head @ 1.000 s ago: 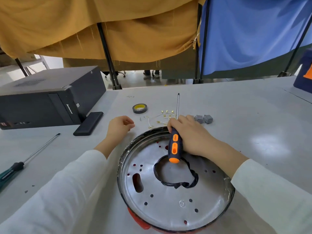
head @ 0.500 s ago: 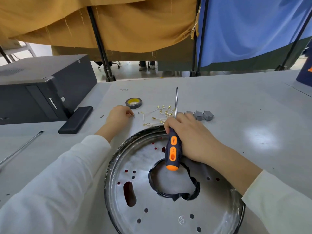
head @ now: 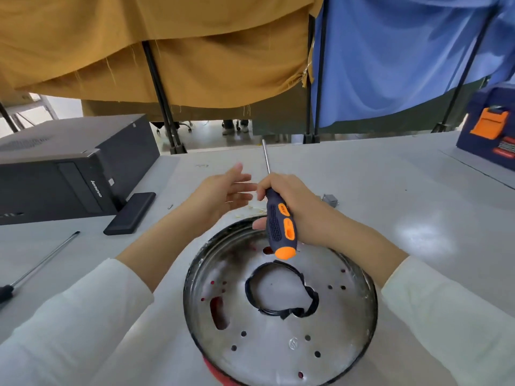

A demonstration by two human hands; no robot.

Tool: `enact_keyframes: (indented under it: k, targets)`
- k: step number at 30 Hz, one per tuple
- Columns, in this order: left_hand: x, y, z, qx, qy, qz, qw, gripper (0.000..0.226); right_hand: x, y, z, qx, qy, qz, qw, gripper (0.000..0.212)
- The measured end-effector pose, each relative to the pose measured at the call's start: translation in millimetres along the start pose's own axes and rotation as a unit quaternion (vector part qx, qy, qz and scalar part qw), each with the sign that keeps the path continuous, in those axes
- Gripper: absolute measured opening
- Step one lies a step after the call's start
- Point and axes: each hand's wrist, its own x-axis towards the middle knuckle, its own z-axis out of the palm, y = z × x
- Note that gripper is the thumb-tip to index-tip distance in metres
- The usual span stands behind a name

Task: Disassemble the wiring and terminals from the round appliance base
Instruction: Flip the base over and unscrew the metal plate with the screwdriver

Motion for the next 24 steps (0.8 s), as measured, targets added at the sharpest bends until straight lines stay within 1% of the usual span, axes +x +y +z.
enact_keyframes:
  k: [1,2,3,4,5,6,7,8,9,10,11,12,14,16,17,18,20,21,22,24]
  targets:
    - [-10,9,10,-0.037,-0.029,-0.015,0.999,0.038,0,-7,-3,-0.007,-0.029,-0.009,1.000,0.044]
    - [-18,16,19,-0.082,-0.047,-0.024,0.995,0.036,0,-12,-5,-0.025,-0.057,-0.016,0.998,0.053]
    - [-25,21,26,-0.131,-0.055,-0.033,0.989,0.030,0,-17,-6,-0.042,-0.075,-0.013,0.996,0.059]
    - [-30,26,32,-0.180,-0.054,-0.045,0.981,0.022,0,-24,-7,-0.045,-0.082,-0.007,0.996,0.059]
    - [-35,29,37,-0.228,-0.049,-0.059,0.971,0.016,-2,-30,-8,-0.013,-0.082,0.000,0.997,0.055]
    - [-39,32,40,-0.265,-0.041,-0.064,0.961,0.013,-4,-35,-9,0.063,-0.076,0.013,0.995,0.050]
    - [-40,33,41,-0.280,-0.029,-0.057,0.958,0.013,-6,-37,-12,0.169,-0.064,0.043,0.983,0.049]
    - [-40,33,42,-0.280,-0.015,-0.042,0.959,0.014,-9,-37,-14,0.278,-0.053,0.086,0.955,0.050]
    - [-40,32,42,-0.270,-0.004,-0.023,0.963,0.016,-12,-34,-16,0.380,-0.051,0.138,0.913,0.048]
    - [-41,30,42,-0.252,0.004,-0.005,0.968,0.020,-14,-31,-17,0.455,-0.050,0.183,0.870,0.042]
    - [-42,28,42,-0.226,0.007,0.009,0.974,0.022,-18,-29,-19,0.493,-0.047,0.213,0.842,0.034]
    - [-42,25,43,-0.189,0.009,0.020,0.982,0.023,-20,-27,-21,0.495,-0.045,0.229,0.837,0.027]
    - [-42,18,43,-0.084,0.009,0.032,0.996,0.025,-25,-22,-22,0.453,-0.037,0.237,0.859,0.017]
    - [-42,12,39,0.053,0.007,0.043,0.998,0.026,-28,-16,-24,0.416,-0.013,0.237,0.878,0.019]
    - [-42,9,35,0.150,0.002,0.059,0.987,0.027,-30,-13,-26,0.402,0.010,0.236,0.885,0.017]
    - [-41,3,29,0.252,-0.004,0.076,0.965,0.029,-32,-9,-29,0.384,0.043,0.240,0.891,0.014]
    - [-41,-10,17,0.408,0.001,0.086,0.909,0.032,-35,6,-37,0.317,0.121,0.270,0.901,0.012]
    - [-42,-17,12,0.453,0.008,0.083,0.888,0.032,-37,17,-41,0.251,0.153,0.289,0.911,0.013]
    - [-42,-24,8,0.477,0.011,0.077,0.876,0.031,-40,30,-44,0.169,0.172,0.306,0.921,0.015]
    - [-43,-34,5,0.486,0.007,0.060,0.872,0.031,-49,59,-46,0.042,0.177,0.337,0.924,0.019]
